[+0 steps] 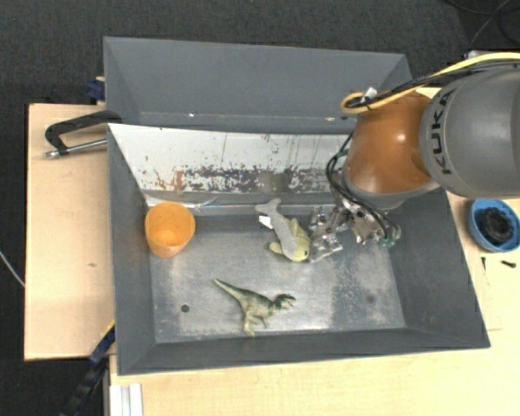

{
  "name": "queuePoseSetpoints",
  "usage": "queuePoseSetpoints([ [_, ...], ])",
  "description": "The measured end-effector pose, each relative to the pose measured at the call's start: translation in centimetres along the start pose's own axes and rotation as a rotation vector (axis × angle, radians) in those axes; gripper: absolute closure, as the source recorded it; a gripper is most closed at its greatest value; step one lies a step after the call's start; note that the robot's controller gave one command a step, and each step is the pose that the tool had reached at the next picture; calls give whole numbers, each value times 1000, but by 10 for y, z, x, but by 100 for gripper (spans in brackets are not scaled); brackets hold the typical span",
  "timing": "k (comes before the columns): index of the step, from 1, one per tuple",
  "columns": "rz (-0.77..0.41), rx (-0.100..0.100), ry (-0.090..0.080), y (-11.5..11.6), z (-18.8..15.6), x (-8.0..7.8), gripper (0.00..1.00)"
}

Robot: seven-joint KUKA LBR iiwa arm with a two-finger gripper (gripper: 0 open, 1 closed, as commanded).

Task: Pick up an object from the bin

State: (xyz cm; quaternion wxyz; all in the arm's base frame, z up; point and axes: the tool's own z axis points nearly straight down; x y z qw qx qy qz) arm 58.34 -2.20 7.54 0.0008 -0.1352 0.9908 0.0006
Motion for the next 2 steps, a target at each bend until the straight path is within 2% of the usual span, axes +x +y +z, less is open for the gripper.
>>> queuePoseSetpoints([
  [1,-1114,2,-5,46,-3,-10,100],
  [2,-1111,7,-9,53,-76,-4,100],
])
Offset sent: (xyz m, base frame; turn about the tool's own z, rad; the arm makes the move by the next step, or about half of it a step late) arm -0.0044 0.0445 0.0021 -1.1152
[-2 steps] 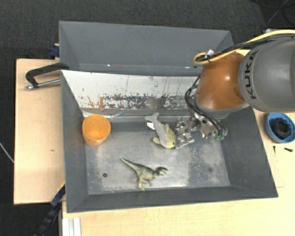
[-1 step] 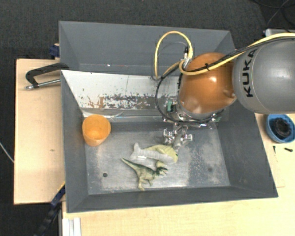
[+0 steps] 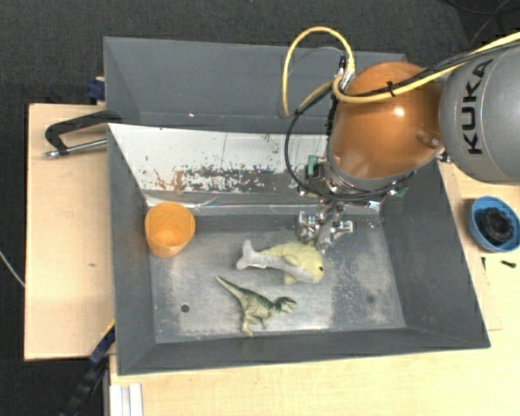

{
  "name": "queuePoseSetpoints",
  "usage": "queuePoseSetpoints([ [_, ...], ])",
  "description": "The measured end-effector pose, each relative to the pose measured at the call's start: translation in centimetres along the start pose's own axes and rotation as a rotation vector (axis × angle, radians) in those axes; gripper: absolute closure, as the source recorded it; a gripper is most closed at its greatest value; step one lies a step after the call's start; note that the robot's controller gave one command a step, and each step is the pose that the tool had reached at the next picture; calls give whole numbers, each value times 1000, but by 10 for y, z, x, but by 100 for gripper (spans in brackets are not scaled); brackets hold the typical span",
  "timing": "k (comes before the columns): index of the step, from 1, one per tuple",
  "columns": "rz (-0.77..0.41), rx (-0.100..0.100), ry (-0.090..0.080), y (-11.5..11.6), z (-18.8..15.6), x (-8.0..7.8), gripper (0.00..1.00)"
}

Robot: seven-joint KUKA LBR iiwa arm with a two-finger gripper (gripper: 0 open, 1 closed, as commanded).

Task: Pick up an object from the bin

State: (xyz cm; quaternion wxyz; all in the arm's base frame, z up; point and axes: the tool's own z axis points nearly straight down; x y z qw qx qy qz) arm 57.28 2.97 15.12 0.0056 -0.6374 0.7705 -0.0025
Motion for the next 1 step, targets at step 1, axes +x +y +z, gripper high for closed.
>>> queuePoseSetpoints([
  [1,-73,2,-1,0,-73,-13,100],
])
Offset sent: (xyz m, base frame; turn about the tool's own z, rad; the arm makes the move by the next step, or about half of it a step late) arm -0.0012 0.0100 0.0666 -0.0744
